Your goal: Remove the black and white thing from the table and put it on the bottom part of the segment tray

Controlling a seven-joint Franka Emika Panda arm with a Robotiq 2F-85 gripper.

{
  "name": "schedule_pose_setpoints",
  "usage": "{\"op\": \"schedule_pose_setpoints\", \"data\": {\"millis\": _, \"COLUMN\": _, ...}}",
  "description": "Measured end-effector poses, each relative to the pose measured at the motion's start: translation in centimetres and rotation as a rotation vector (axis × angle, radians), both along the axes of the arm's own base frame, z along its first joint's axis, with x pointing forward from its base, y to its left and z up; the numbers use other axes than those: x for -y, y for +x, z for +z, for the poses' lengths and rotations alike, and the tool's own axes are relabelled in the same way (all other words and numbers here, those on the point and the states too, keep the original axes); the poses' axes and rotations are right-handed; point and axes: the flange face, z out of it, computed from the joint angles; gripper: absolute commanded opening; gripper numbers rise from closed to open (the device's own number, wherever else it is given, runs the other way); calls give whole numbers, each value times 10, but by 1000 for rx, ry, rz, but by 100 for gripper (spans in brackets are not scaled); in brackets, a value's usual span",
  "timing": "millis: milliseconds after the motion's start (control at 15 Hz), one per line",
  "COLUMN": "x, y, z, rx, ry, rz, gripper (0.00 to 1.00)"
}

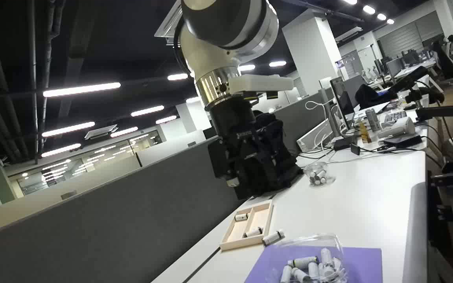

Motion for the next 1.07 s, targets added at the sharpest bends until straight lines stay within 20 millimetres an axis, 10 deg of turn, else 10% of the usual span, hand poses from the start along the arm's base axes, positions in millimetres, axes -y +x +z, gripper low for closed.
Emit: {"op": "schedule_pose_setpoints", "data": {"millis": 1067, "x": 4, "y": 4, "z": 1, "rx": 25, "ry": -9, "rz": 0, "gripper": 100}}
